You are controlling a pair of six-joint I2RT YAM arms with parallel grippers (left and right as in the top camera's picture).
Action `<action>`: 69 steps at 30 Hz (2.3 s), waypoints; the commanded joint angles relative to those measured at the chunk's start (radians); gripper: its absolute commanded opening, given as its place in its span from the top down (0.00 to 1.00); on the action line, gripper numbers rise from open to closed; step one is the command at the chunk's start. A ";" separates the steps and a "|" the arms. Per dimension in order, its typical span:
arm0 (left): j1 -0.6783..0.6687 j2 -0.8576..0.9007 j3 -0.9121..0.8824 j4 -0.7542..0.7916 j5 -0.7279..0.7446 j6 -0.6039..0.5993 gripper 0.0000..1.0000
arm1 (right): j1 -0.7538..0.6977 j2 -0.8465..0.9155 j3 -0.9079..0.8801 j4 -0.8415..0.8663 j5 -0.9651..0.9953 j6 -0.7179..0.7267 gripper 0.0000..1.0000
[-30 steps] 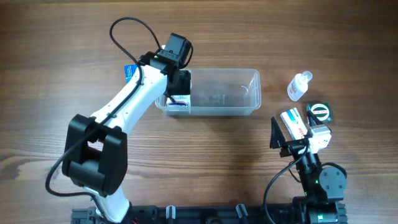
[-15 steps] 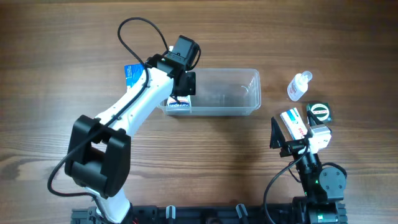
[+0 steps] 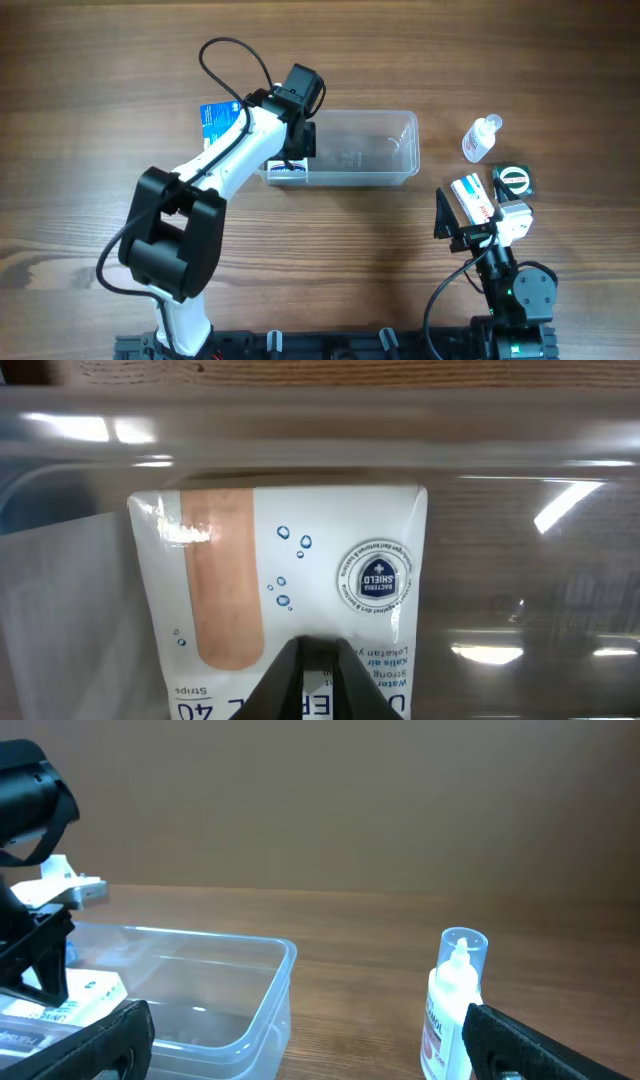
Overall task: Pack container
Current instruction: 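Open the left gripper and lift away from the box, then move the left gripper to the blue VapoDrops box and grasp it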
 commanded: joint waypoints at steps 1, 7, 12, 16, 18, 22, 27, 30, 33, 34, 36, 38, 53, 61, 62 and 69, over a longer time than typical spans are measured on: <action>-0.001 0.026 0.001 0.004 -0.017 -0.017 0.88 | 0.005 -0.010 -0.001 0.006 -0.024 0.006 0.00; -0.001 0.026 0.001 0.011 -0.018 -0.017 0.88 | 0.005 -0.010 -0.001 0.006 -0.024 0.006 0.00; -0.001 0.026 0.001 -0.006 -0.090 -0.017 0.88 | 0.005 -0.010 -0.001 0.006 -0.024 0.006 0.00; -0.001 0.026 0.001 -0.026 -0.122 -0.016 0.86 | 0.005 -0.010 -0.001 0.006 -0.024 0.005 0.00; -0.001 0.026 0.001 -0.027 -0.122 -0.016 0.85 | 0.005 -0.010 -0.001 0.006 -0.024 0.006 0.00; -0.001 0.026 0.001 -0.027 -0.121 -0.016 0.85 | 0.005 -0.010 -0.001 0.006 -0.023 0.005 0.00; -0.001 0.019 0.009 -0.029 -0.121 -0.016 0.85 | 0.005 -0.010 -0.001 0.006 -0.024 0.006 0.00; -0.001 -0.001 0.031 -0.049 -0.121 -0.016 0.85 | 0.005 -0.010 -0.001 0.006 -0.024 0.005 0.00; -0.001 -0.041 0.061 -0.063 -0.121 -0.016 0.85 | 0.005 -0.010 -0.001 0.006 -0.024 0.006 0.00; -0.001 -0.059 0.069 -0.061 -0.121 -0.016 0.85 | 0.005 -0.010 -0.001 0.006 -0.024 0.006 0.00; -0.001 -0.096 0.082 -0.061 -0.121 -0.016 0.85 | 0.005 -0.010 -0.001 0.006 -0.024 0.005 0.00; 0.000 -0.135 0.091 -0.061 -0.121 -0.016 0.85 | 0.005 -0.010 -0.001 0.006 -0.024 0.005 0.00; 0.275 -0.243 0.094 -0.061 -0.048 -0.045 0.14 | 0.005 -0.010 -0.001 0.006 -0.024 0.005 0.00; 0.343 -0.174 0.093 -0.025 -0.001 -0.046 0.00 | 0.005 -0.010 -0.001 0.006 -0.024 0.006 0.00; 0.343 -0.158 0.093 -0.013 -0.001 -0.045 0.00 | 0.005 -0.010 -0.001 0.006 -0.024 0.006 0.00; 0.355 -0.091 0.093 0.038 -0.009 0.063 0.00 | 0.005 -0.010 -0.001 0.006 -0.024 0.005 0.00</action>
